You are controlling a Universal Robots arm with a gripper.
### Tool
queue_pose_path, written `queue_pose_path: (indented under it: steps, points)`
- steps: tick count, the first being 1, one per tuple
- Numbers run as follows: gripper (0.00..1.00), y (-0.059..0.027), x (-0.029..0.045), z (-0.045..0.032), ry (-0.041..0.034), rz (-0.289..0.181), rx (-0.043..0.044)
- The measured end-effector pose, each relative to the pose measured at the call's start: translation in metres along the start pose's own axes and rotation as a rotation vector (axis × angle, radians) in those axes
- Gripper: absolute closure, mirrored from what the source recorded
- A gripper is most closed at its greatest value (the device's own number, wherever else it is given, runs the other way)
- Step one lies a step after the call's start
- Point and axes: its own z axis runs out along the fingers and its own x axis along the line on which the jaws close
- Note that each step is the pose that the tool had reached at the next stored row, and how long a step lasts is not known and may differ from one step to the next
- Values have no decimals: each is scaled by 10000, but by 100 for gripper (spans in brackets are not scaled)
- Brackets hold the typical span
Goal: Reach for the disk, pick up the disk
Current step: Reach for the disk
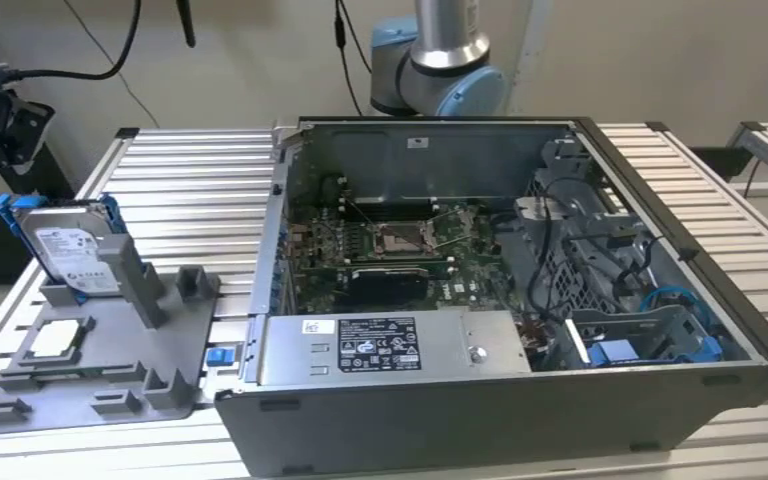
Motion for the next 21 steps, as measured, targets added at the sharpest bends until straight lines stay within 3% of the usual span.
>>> queue_pose_path:
  steps: [21]
  points:
    - [100,-8,30,1,8,-180,1]
